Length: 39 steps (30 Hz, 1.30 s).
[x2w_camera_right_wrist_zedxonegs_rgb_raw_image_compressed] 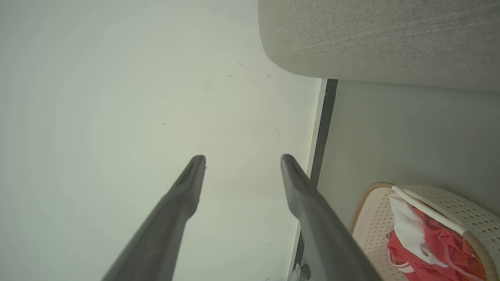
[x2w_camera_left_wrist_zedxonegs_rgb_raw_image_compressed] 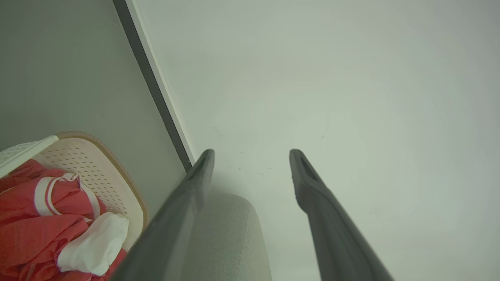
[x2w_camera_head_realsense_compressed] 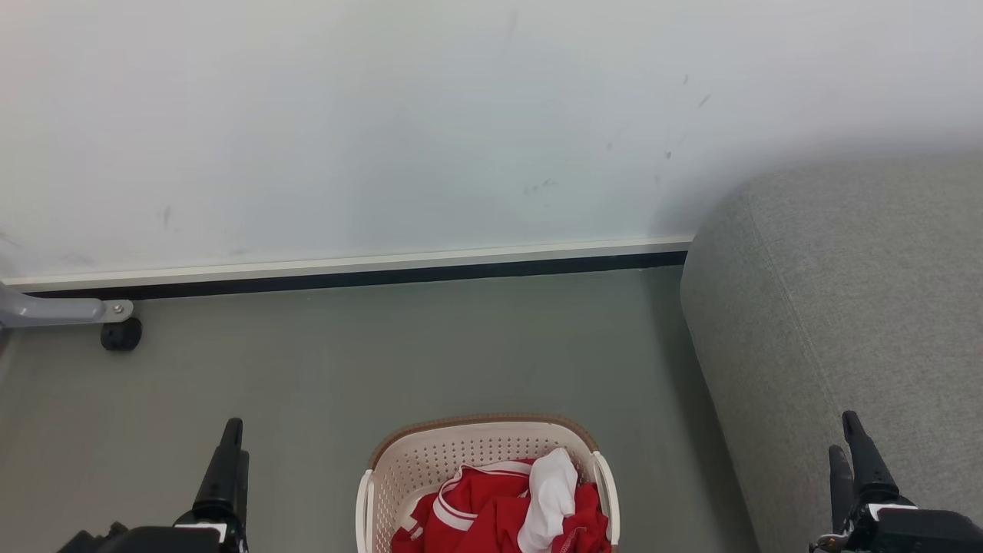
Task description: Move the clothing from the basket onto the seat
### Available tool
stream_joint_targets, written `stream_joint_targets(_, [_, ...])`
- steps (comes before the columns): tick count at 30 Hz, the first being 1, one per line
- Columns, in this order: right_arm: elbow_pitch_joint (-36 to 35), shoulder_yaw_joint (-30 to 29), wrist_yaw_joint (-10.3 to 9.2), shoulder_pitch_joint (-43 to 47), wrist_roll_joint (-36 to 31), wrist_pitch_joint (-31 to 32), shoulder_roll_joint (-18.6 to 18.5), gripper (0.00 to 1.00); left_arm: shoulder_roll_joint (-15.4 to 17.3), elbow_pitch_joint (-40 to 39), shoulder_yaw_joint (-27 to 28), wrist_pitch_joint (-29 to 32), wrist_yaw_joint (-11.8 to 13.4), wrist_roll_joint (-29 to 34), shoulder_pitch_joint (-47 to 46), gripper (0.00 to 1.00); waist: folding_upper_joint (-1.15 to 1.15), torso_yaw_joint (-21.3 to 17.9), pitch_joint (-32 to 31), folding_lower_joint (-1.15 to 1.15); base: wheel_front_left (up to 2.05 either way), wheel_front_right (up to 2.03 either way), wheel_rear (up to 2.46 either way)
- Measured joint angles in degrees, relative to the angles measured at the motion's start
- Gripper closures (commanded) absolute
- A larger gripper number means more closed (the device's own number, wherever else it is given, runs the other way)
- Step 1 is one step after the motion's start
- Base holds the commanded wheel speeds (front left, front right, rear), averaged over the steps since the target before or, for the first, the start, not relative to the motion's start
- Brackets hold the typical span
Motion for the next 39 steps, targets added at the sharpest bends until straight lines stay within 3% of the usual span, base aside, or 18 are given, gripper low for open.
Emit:
stream_joint_targets(12, [-0.96, 3.16, -0.29, -1.24, -9.40, -3.05, -2.07, 0.00, 3.22, -1.96, -3.39, -3.64, 0.00, 9.95, -1.35, 0.00, 0.00, 0.14, 0.00, 0.00, 0.00, 0.00, 0.00])
stream_joint_targets(29, [-2.91, 10.36, -4.41, -3.57, -28.27, -6.78, -6.24, 0.00, 8.16, -4.70, -10.23, -7.21, 3.09, 29.83, -3.70, 0.00, 0.00, 0.38, -0.22, 0.00, 0.00, 0.00, 0.00])
stream_joint_targets(39, [-2.96, 14.79, -6.27, -4.59, -38.57, -8.90, -8.14, 0.00, 9.91, -5.14, -13.38, -9.40, 5.55, 38.16, -4.63, 0.00, 0.00, 0.50, -0.31, 0.00, 0.00, 0.00, 0.00])
